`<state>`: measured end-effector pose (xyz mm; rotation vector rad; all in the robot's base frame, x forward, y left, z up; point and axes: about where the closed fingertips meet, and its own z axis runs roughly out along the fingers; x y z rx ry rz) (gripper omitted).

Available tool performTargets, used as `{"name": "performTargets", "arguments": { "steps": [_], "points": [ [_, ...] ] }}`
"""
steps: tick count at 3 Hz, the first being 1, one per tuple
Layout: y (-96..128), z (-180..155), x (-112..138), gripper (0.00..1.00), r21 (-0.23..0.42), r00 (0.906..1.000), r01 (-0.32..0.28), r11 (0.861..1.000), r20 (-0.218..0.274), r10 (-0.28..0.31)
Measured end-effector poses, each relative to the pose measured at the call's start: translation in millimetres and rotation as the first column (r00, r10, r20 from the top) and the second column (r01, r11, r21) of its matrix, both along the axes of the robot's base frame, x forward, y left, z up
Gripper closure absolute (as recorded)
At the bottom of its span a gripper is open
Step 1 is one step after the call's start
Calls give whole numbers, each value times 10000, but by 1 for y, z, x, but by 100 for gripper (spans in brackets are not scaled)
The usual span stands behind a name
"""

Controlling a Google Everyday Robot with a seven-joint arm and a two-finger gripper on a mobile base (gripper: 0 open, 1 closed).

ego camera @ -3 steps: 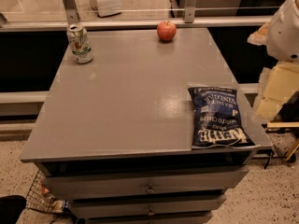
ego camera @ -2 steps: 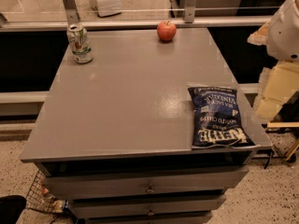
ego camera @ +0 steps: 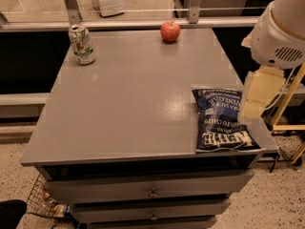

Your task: Move blue chip bag near 7up can

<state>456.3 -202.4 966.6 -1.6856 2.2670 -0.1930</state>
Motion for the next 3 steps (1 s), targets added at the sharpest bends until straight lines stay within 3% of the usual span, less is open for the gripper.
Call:
{"name": "performTargets", "arguments": {
  "steps": [1,2,3],
  "points": [
    [0,-25,18,0,-214,9969,751,9969,-202,-756],
    [-10,-56,34,0,42,9870,1479,9890,-637,-1474],
    [-20,-83,38,0,845,9766,1959,9770,-1070,-1866]
  ]
}}
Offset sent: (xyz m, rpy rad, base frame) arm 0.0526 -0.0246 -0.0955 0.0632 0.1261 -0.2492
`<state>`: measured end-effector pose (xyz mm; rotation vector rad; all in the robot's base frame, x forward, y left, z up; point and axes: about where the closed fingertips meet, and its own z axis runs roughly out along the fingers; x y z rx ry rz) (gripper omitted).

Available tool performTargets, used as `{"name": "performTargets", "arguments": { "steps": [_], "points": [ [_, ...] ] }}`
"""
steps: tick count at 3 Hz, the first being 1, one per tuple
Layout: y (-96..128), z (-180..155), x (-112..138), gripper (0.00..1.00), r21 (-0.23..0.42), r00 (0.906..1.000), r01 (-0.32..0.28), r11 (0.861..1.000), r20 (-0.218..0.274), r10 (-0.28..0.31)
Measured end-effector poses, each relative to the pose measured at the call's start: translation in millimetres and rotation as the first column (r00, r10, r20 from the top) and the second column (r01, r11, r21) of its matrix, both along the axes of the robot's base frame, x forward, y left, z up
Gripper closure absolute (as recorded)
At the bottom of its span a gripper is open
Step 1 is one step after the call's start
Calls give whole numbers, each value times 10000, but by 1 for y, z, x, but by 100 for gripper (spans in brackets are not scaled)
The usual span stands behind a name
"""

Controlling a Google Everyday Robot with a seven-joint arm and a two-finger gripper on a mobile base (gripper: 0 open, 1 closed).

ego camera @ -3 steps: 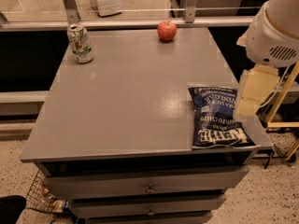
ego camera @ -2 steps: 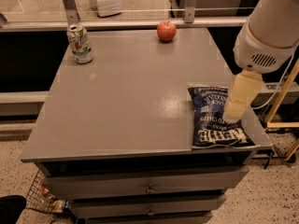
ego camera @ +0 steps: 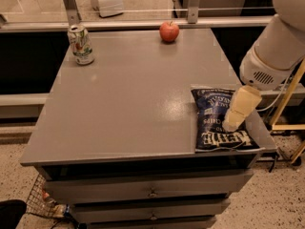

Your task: Move blue chip bag near 7up can

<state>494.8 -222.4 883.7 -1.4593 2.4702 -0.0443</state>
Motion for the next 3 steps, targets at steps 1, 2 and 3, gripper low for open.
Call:
{"name": "performTargets", "arguments": {
  "steps": [1,2,3],
  "points": [
    [15,-17,-11,0,1491,9998,179,9887,-151,-158],
    [38,-24,-22,18,2469,9998,-108,9690,-137,146],
    [42,-24,-23,42,2571,9997,-128,9663,-150,173]
  ]
}}
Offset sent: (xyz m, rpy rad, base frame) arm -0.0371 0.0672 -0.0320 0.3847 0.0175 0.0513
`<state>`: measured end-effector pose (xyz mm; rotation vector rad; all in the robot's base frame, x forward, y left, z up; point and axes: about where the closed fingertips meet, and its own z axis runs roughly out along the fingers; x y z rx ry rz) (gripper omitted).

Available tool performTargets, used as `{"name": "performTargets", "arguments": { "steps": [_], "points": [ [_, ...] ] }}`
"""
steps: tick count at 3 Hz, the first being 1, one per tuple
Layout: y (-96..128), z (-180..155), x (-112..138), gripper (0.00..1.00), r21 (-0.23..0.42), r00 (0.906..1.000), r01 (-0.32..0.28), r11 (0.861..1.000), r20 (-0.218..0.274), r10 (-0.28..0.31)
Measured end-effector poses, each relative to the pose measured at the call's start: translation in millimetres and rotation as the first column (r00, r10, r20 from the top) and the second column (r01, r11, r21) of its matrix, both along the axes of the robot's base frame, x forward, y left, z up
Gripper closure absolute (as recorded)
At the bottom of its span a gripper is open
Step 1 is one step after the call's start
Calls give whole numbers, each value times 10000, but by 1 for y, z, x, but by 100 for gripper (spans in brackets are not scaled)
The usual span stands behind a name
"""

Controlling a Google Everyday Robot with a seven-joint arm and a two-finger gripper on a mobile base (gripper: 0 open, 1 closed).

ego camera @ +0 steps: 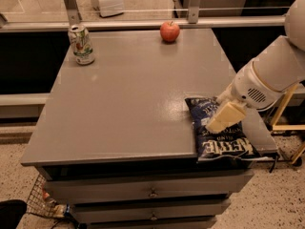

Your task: Move blue chip bag near 7up can

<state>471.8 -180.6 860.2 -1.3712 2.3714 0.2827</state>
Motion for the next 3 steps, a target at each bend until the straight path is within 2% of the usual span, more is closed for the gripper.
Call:
{"name": "performTargets", "arguments": {
  "steps": [2,3],
  "points": [
    [3,0,-1,89,-7,10000,-51,10000,-5,51],
    [3,2,-1,100,-9,10000,-59,10000,-5,59]
  ]
}}
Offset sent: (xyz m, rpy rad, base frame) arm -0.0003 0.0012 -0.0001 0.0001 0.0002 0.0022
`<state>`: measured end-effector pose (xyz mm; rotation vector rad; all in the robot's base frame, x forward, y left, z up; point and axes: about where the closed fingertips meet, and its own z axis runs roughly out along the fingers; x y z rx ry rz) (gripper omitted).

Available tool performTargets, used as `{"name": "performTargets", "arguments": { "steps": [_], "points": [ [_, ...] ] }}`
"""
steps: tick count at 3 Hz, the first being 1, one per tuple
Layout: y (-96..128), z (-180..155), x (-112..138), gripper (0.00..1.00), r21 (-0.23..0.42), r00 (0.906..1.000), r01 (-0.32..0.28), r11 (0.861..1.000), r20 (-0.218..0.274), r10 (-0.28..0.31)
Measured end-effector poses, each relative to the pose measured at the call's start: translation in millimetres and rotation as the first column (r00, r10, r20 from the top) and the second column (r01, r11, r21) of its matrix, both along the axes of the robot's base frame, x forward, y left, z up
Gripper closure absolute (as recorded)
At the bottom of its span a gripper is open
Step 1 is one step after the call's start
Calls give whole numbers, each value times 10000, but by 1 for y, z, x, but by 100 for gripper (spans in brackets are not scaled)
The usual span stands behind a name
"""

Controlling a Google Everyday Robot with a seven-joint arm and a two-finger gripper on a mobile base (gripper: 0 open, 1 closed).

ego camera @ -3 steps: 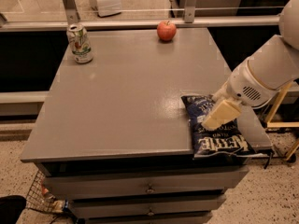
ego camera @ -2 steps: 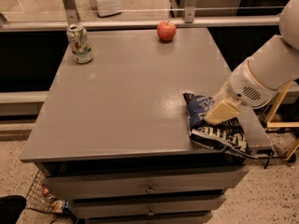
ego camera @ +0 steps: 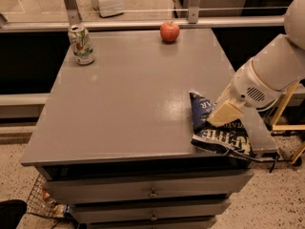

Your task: Move blue chip bag near 7up can

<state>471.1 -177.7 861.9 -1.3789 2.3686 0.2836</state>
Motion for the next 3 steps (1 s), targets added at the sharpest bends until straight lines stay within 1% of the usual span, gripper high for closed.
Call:
{"name": "performTargets", "arguments": {
  "steps": [3],
  "points": [
    [0,2,0,100,1,10000,-2,10000,1,2]
  ]
}}
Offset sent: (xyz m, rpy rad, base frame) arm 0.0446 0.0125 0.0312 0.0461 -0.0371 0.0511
